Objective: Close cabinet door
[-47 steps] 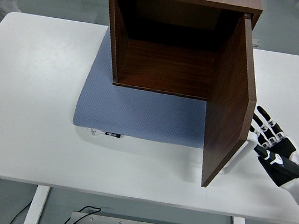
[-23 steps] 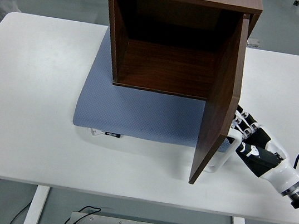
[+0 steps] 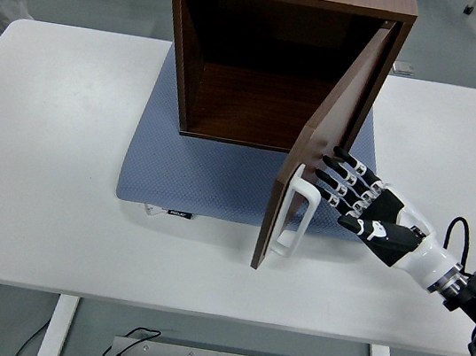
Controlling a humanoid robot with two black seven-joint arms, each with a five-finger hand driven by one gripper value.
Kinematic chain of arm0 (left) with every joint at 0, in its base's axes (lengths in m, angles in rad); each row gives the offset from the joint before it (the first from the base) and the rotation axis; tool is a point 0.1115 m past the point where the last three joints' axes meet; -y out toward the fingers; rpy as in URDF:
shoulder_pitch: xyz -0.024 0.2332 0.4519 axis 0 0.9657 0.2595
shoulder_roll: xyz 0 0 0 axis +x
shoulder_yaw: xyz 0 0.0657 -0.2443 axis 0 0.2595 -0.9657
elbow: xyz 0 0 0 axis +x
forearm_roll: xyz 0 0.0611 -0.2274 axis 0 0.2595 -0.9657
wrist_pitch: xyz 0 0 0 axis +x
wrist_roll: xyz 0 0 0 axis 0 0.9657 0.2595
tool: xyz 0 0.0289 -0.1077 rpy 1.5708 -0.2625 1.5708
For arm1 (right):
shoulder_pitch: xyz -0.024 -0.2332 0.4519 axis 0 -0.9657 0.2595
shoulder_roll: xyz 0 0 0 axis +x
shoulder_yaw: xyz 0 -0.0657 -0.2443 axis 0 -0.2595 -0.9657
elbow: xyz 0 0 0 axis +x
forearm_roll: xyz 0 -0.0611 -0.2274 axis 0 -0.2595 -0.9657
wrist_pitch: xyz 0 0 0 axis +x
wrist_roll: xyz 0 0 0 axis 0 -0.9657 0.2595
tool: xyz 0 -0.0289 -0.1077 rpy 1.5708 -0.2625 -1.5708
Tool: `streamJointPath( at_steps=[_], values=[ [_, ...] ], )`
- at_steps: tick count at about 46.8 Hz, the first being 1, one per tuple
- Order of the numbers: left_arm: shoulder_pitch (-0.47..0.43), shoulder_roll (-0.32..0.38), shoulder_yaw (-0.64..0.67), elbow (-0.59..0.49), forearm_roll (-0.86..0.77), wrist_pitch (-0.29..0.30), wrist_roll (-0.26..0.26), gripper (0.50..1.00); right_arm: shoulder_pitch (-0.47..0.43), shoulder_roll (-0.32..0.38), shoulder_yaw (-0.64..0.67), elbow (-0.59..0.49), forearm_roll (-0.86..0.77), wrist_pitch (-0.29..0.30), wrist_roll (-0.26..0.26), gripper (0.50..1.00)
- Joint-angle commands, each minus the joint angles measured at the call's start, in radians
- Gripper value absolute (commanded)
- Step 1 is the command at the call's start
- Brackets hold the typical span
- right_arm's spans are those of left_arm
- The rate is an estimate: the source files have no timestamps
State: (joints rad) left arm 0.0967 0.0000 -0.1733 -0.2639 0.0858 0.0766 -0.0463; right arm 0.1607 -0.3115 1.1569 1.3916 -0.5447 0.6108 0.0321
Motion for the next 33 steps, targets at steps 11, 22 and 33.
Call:
streamJointPath(
  at_steps=[11,22,33],
  values=[
    [0.000,0.000,0.000,-0.001,0.000,0.000,0.000,1.000,0.071,0.009,-0.083,-0.055,0.002,0.000,0.000,1.000],
    [0.000,0.000,0.000,-0.001,0.000,0.000,0.000,1.000,0.120,0.031,-0.131,-0.080,0.002,0.000,-0.004,1.000],
    [-0.005,0.000,0.000,-0.001,0.002,0.000,0.000,1.000,0.177,0.032,-0.167,-0.112,0.003,0.000,-0.006,1.000]
  ],
)
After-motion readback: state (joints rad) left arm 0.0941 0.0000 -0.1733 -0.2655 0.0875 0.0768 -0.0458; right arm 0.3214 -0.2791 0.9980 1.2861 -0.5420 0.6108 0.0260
